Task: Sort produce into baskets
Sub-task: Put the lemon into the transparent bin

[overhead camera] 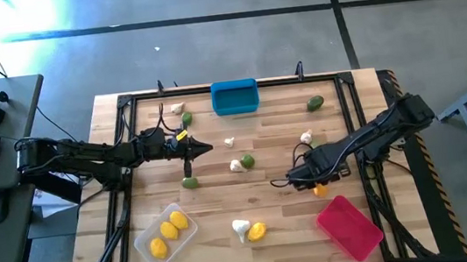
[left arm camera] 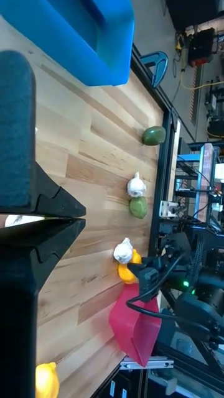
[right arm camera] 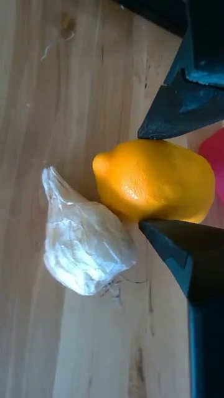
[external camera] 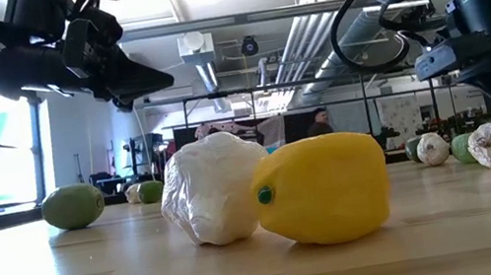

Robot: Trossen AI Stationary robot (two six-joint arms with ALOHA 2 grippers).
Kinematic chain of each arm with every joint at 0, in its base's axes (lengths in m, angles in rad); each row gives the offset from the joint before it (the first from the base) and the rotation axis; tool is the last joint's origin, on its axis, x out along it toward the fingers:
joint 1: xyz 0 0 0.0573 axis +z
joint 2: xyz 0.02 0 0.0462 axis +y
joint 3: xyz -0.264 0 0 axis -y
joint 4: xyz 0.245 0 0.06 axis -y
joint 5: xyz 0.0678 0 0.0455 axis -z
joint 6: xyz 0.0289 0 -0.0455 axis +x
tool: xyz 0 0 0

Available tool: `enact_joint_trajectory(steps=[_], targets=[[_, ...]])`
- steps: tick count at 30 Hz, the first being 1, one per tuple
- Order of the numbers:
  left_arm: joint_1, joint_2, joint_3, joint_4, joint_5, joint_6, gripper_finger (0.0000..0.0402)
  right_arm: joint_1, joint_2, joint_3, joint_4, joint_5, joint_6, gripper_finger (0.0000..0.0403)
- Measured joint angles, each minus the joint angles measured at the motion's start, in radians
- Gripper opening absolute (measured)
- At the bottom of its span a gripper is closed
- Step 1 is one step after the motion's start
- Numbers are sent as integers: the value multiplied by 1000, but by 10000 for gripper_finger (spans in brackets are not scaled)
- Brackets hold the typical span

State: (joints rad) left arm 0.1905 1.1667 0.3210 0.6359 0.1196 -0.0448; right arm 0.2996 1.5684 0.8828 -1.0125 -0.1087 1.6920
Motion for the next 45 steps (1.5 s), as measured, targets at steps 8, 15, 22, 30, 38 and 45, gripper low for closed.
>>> enact_joint_trajectory(steps=[8,15,22,30,38,45], targets=[[0,0,0,-7,0,-14,0,1,-51,22,-22,1,-95,162],[0,0,0,-10,29,-7,0,20,-205,79,23,196,-200,140],[0,0,0,-10,30,-40,0,-1,-226,81,248,435,-455,138],[-2,0,0,-10,31,-56,0,-138,-78,81,456,412,-695,137],[-2,0,0,-12,31,-56,0,-259,68,81,531,275,-800,138],[-2,0,0,-18,31,-57,0,-295,123,86,546,246,-803,178]])
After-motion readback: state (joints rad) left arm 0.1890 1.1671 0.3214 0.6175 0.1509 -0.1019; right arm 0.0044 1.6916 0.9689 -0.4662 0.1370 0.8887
